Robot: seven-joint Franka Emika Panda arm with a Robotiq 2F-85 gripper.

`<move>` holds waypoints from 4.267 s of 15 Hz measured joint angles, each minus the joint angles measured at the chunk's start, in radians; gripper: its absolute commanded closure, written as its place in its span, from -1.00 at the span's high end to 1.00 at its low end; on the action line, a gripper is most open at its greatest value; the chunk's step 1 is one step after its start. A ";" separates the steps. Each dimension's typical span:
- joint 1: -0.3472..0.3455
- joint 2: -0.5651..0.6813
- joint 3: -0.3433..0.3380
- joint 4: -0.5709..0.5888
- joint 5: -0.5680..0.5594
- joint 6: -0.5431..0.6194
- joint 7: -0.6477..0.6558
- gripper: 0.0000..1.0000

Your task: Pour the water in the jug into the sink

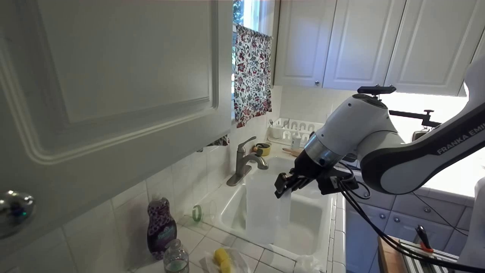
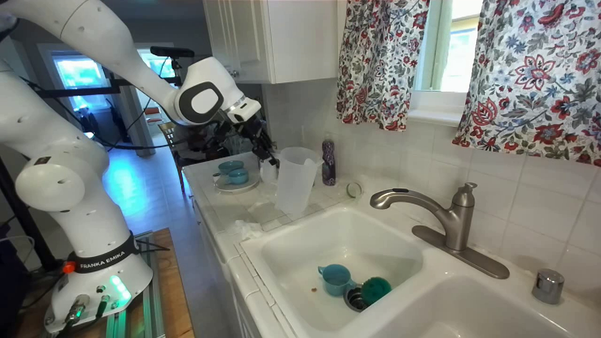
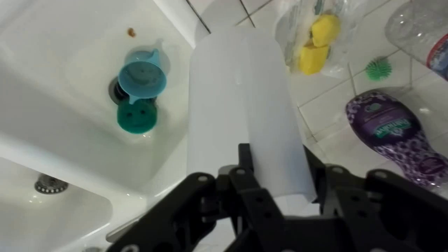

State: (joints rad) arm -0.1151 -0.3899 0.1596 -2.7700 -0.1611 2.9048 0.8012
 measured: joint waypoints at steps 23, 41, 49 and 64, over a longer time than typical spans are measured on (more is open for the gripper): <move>-0.251 0.002 0.393 0.007 -0.190 0.011 0.185 -0.82; -0.389 0.083 0.579 0.006 -0.436 0.081 0.364 -0.82; -0.408 0.130 0.579 0.005 -0.545 0.102 0.421 0.87; 0.224 0.127 0.232 0.032 0.123 -0.259 0.146 1.00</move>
State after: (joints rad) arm 0.1090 -0.2630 0.3911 -2.7381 -0.0379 2.6458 0.9468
